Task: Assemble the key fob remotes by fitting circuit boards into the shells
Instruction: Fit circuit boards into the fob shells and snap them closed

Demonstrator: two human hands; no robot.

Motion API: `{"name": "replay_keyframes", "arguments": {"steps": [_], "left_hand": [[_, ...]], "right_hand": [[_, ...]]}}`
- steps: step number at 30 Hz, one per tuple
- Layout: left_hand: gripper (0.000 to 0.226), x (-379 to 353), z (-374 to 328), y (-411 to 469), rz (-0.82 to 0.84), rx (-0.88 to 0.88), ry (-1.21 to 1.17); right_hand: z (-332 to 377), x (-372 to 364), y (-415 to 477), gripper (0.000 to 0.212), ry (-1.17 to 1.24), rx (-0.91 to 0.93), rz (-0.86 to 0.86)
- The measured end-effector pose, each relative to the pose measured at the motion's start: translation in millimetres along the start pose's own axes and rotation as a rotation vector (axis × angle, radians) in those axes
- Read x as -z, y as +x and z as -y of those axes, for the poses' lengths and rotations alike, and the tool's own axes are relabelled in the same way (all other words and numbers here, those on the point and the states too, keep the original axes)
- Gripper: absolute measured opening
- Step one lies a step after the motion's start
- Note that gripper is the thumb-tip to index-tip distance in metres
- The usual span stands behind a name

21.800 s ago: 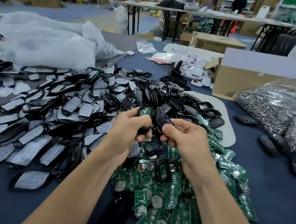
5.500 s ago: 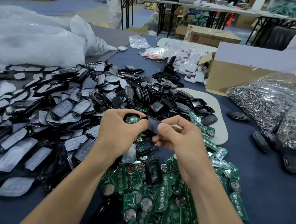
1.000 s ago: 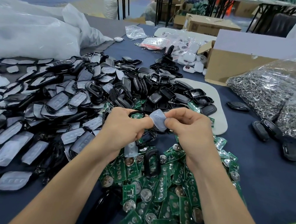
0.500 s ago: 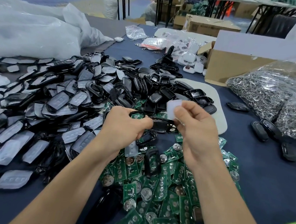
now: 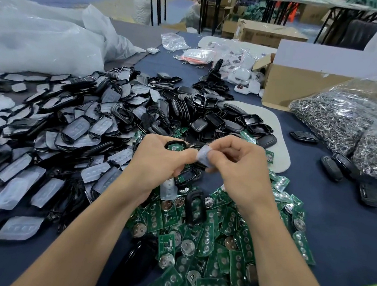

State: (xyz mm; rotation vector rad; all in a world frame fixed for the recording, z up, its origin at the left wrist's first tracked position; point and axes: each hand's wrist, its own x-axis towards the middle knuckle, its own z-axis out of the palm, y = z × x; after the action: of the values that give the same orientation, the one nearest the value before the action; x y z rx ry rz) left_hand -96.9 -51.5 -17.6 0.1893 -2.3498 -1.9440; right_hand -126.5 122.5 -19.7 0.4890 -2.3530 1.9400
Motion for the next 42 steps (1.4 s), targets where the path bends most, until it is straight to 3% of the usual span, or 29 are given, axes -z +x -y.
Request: {"name": "replay_keyframes", "arguments": {"steps": [5, 13, 17, 23, 28, 35, 42], "left_hand": [[0.034, -1, -1, -2, 0.000, -0.032, 0.008], [0.032, -6, -3, -2, -0.136, 0.030, 0.047], [0.035, -8, -2, -2, -0.200, 0.016, 0.144], [0.039, -8, -2, -1, -0.196, 0.037, 0.103], [0.038, -9, -1, -2, -0.199, 0.027, 0.099], [0.036, -9, 1, -1, -0.210, 0.028, 0.090], [0.034, -8, 1, -3, -0.095, -0.029, 0.093]], "right_hand": [[-2, 3, 0, 0.032, 0.218, -0.113, 0.045], [-1, -1, -1, 0.010, 0.164, -0.067, -0.031], [1, -3, 0, 0.023, 0.159, -0.063, -0.099], [6, 8, 4, 0.048, 0.462, -0.307, -0.100], [2, 9, 2, 0.021, 0.433, -0.329, -0.071], [-1, 6, 1, 0.024, 0.356, -0.311, -0.090], [-4, 2, 2, 0.024, 0.288, -0.307, -0.137]]}}
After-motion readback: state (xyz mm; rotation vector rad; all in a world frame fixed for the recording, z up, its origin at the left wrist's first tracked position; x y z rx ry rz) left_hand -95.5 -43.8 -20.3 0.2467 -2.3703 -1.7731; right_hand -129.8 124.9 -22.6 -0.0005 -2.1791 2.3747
